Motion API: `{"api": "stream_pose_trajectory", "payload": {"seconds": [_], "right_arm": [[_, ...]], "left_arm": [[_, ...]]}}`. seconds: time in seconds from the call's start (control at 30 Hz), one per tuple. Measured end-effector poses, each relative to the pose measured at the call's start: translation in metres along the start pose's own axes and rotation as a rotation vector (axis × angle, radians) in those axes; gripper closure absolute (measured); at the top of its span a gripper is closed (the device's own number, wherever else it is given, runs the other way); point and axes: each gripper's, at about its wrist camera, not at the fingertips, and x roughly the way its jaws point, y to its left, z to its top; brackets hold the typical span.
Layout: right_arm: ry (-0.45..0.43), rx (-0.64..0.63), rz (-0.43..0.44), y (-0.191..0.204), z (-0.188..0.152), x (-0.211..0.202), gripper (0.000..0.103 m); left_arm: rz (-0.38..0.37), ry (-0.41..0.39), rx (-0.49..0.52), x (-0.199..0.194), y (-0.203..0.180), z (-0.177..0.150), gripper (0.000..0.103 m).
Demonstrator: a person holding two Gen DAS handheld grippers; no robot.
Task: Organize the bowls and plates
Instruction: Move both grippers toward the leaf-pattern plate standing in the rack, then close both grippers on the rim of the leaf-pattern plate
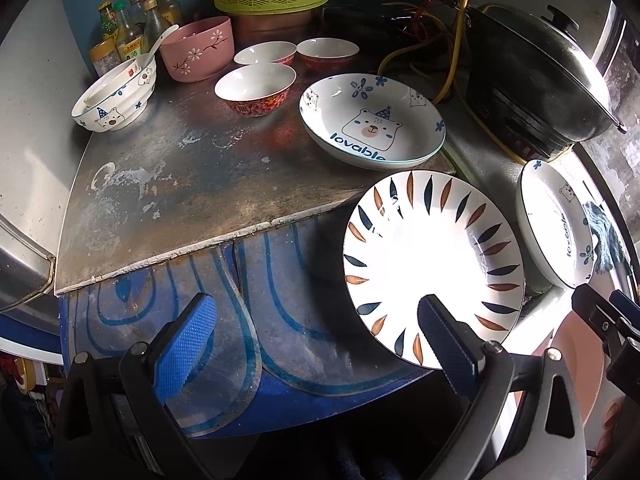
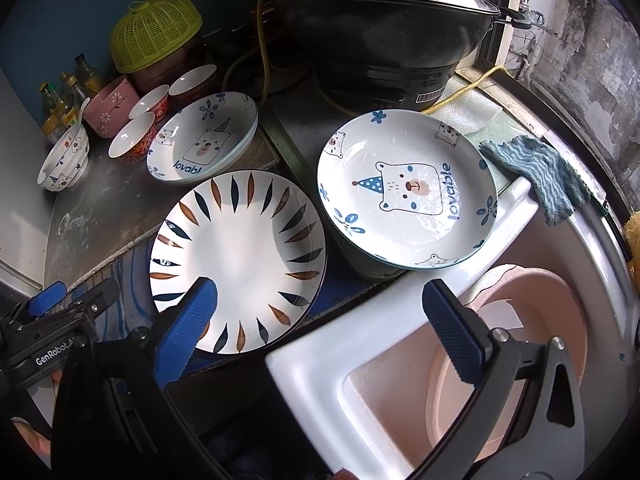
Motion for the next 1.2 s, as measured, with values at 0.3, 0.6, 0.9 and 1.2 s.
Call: {"api": "stream_pose_trajectory", "payload": {"seconds": [0.3, 0.6, 0.9, 1.2], "right_arm": [[0.002, 0.009, 0.003, -0.0029, -0.0017, -0.0007, 0.000], [0.000, 0.013, 0.005, -0.0033, -0.0033, -0.0026, 0.000], [-0.005, 0.041, 0.009, -0.0075, -0.0060, -0.0060, 0.000], [-0.008, 0.050, 0.020, -0.0070, -0.0070, -0.0080, 0.000]], "left_arm": [[0.000, 0.000, 0.000, 0.0001, -0.0001, 0.0005, 0.002], [0.000, 0.001, -0.001, 0.0001, -0.0001, 0.0008, 0.002], [-0.001, -0.005, 0.001, -0.0011, -0.0007, -0.0016, 0.002], [-0.006, -0.011, 0.003, -0.0058, 0.0004, -0.0058, 0.002]]}}
